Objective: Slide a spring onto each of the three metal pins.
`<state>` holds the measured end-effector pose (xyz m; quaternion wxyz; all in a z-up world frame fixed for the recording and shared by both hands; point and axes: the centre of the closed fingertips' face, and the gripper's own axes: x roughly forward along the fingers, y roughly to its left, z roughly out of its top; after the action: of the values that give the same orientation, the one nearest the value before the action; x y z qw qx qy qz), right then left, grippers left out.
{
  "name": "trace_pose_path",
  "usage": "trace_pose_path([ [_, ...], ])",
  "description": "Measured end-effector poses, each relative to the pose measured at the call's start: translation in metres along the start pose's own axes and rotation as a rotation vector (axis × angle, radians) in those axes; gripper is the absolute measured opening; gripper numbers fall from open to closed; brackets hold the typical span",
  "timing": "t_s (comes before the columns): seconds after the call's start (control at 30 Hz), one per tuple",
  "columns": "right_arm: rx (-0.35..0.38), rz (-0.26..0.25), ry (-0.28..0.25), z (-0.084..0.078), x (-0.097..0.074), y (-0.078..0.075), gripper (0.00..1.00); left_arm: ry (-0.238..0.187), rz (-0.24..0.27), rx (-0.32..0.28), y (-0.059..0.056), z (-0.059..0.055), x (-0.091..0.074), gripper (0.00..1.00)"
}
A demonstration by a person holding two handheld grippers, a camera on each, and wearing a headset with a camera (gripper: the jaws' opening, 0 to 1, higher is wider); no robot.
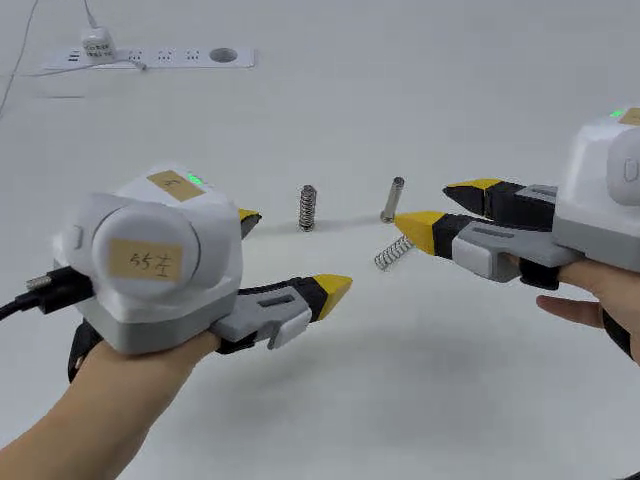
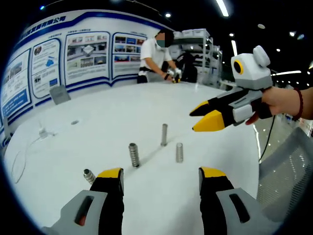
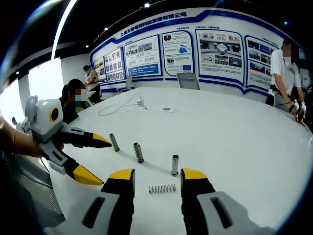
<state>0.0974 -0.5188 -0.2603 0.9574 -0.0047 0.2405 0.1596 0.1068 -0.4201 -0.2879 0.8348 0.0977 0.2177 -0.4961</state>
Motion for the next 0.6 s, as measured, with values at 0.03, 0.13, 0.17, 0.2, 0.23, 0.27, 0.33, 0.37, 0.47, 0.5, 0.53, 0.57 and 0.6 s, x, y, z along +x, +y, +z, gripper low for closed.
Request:
trace_pose_path([
  [0.03, 0.002, -0.002, 0.0, -0.002, -0.001, -0.001, 0.38, -0.004, -0.01, 0.002, -0.003, 0.001, 0.002, 0.63],
  [0.13, 0.002, -0.002, 0.003, -0.005, -0.003, -0.004, 0.38, -0.002, -0.022, 0.014, -0.007, 0.002, 0.009, 0.61],
  [0.17, 0.001, -0.002, 0.006, -0.006, -0.004, -0.005, 0.38, 0.001, -0.026, 0.016, -0.009, 0.002, 0.011, 0.61],
  [0.2, 0.0, -0.001, 0.007, -0.007, -0.004, -0.005, 0.38, 0.002, -0.029, 0.015, -0.01, 0.002, 0.014, 0.6],
  [0.23, 0.0, 0.0, 0.008, -0.008, -0.005, -0.005, 0.39, 0.002, -0.033, 0.014, -0.011, 0.002, 0.016, 0.6],
  [0.27, 0.003, 0.004, 0.01, -0.009, -0.006, -0.006, 0.39, 0.002, -0.04, 0.012, -0.013, 0.001, 0.019, 0.58],
  [0.33, 0.004, 0.009, 0.016, -0.011, -0.006, -0.006, 0.39, 0.005, -0.052, 0.008, -0.016, 0.001, 0.023, 0.54],
  [0.37, 0.0, 0.013, 0.027, -0.014, -0.007, -0.006, 0.39, 0.012, -0.058, 0.001, -0.018, 0.0, 0.027, 0.53],
  [0.47, -0.008, 0.018, 0.043, -0.019, -0.008, -0.007, 0.4, 0.009, -0.071, 0.006, -0.023, 0.0, 0.034, 0.5],
  [0.5, -0.007, 0.019, 0.045, -0.02, -0.009, -0.007, 0.4, 0.012, -0.075, 0.013, -0.024, 0.0, 0.036, 0.48],
  [0.53, -0.001, 0.023, 0.049, -0.022, -0.009, -0.007, 0.41, 0.013, -0.077, 0.018, -0.026, 0.0, 0.038, 0.47],
  [0.57, 0.0, 0.026, 0.05, -0.023, -0.01, -0.007, 0.41, 0.014, -0.079, 0.018, -0.026, 0.001, 0.041, 0.47],
  [0.6, -0.001, 0.028, 0.05, -0.024, -0.011, -0.007, 0.42, 0.016, -0.086, 0.016, -0.028, 0.0, 0.043, 0.46],
])
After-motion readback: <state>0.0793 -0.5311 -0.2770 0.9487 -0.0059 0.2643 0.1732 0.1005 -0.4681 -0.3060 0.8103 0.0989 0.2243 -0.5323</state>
